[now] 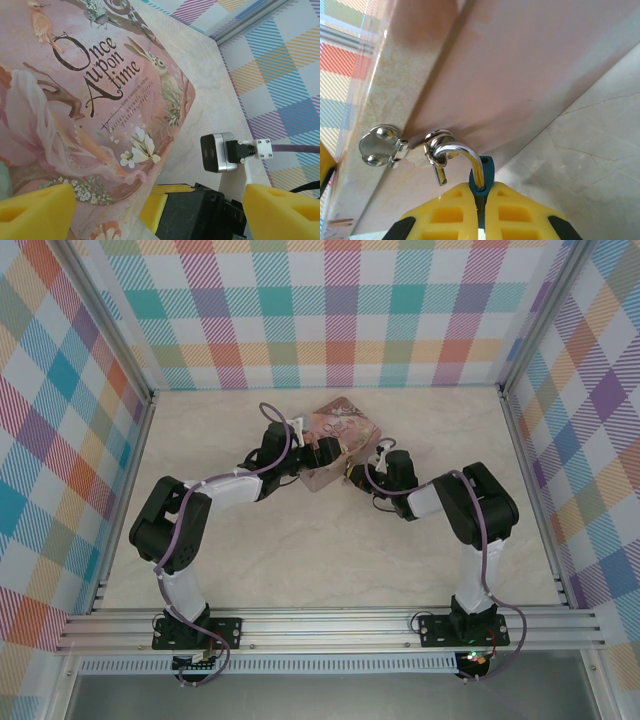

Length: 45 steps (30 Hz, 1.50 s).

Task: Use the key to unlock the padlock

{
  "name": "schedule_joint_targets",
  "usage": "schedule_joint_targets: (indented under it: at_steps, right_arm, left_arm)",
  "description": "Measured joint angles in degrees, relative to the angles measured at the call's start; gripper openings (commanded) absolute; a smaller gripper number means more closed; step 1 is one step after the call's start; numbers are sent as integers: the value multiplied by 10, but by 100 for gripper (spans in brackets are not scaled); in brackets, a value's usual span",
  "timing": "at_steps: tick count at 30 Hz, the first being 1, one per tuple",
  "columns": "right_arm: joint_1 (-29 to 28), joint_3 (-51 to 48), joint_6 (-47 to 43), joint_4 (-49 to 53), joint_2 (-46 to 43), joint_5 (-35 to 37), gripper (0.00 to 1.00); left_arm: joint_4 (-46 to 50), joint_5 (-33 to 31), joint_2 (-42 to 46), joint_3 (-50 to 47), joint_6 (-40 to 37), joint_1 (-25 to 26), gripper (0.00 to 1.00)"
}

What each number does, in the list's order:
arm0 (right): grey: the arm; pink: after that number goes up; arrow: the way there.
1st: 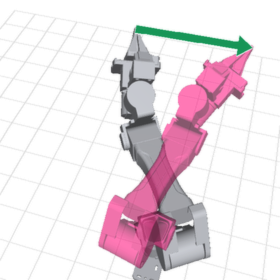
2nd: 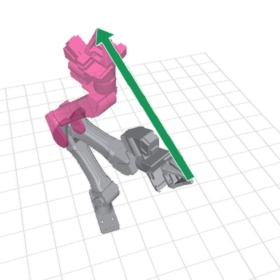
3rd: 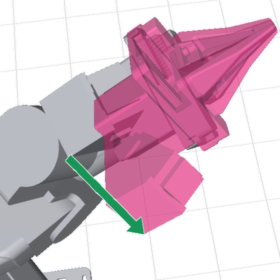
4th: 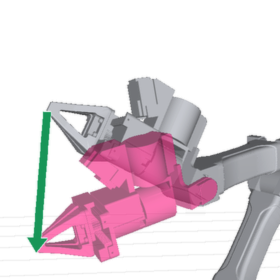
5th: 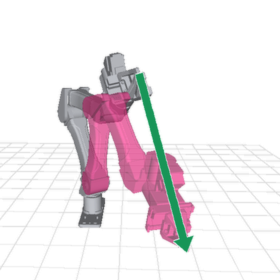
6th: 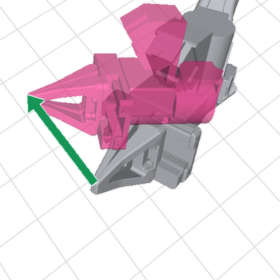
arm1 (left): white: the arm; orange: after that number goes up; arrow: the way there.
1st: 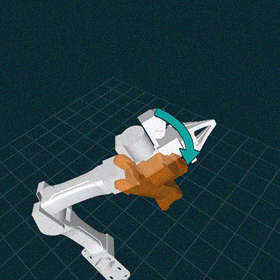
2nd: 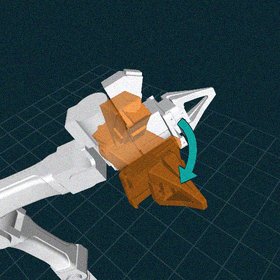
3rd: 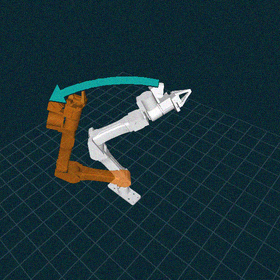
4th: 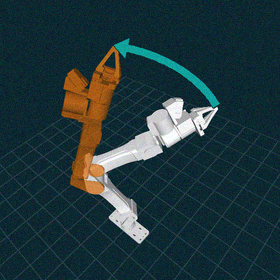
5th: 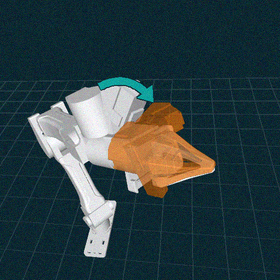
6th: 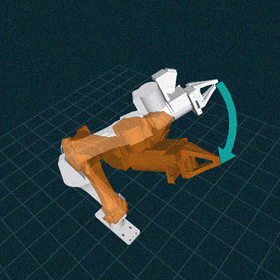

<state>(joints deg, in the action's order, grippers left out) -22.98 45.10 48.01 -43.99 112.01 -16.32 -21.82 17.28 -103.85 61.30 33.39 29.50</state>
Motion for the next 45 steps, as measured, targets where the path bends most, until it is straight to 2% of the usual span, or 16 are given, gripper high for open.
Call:
schedule_joint_targets:
  at_steps: [14, 28, 36, 40, 45]
  right_arm:
    - [0, 34, 75, 46, -5, 38, 8]
    - [11, 50, 85, 77, -12, 50, 8]
    - [72, 15, 83, 66, -53, 85, 8]
    - [80, -9, 62, 83, -72, 83, 9]
    - [80, -19, -15, 155, -134, 34, 9]
  left_arm:
    - [-9, 0, -4, 0, 0, 9, 87]
    - [-17, 0, -7, 0, 0, 11, 88]
    - [-17, -3, -7, 0, 0, 12, 88]
    - [-10, -2, -3, 0, 0, 12, 90]
    - [54, -3, 31, -1, 0, 7, 95]
